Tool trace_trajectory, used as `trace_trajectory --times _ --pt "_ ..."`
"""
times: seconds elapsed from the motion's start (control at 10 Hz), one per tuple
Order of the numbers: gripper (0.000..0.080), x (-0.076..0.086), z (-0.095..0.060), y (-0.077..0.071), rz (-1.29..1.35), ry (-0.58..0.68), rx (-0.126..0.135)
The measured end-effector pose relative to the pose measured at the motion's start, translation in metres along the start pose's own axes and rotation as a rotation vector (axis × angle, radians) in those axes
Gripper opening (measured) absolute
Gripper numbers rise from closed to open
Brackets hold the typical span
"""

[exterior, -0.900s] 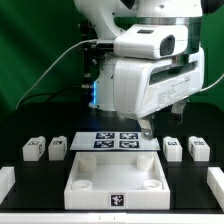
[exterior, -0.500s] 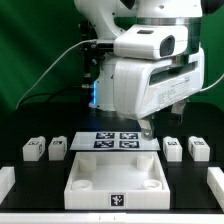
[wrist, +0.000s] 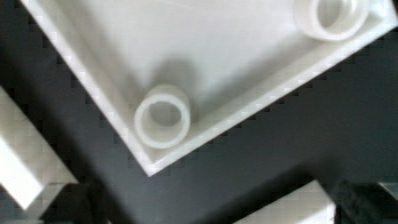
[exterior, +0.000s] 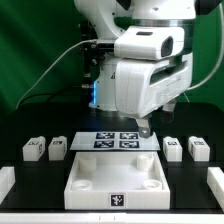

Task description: Assemble one leg

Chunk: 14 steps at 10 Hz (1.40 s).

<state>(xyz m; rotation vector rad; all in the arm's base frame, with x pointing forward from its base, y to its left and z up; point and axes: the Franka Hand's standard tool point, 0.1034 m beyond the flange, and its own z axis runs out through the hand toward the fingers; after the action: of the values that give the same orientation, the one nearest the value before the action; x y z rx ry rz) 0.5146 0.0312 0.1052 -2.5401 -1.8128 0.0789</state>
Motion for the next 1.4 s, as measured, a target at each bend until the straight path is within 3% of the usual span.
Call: trace_trajectory --times 0.2,0.3,0.8,1.1,1.3,1.4 --pt "0.0650 -0.035 0.010 -0.011 -0.254 -0.001 0.008" --pt "0.0650 -0.046 0.010 -0.008 -0.357 0.001 0.010" --pt "0.0650 -0.049 0.015 -0.010 -0.421 -0.002 0.018" --pt "0.0650 -0.079 0.057 -0.051 -0.399 0.004 0.056" --pt "0.0650 -0.079 0.088 -0.055 -0.385 0.018 0.067" --pt "0.0650 -0.074 0.094 -0.057 -0.357 0.020 0.078"
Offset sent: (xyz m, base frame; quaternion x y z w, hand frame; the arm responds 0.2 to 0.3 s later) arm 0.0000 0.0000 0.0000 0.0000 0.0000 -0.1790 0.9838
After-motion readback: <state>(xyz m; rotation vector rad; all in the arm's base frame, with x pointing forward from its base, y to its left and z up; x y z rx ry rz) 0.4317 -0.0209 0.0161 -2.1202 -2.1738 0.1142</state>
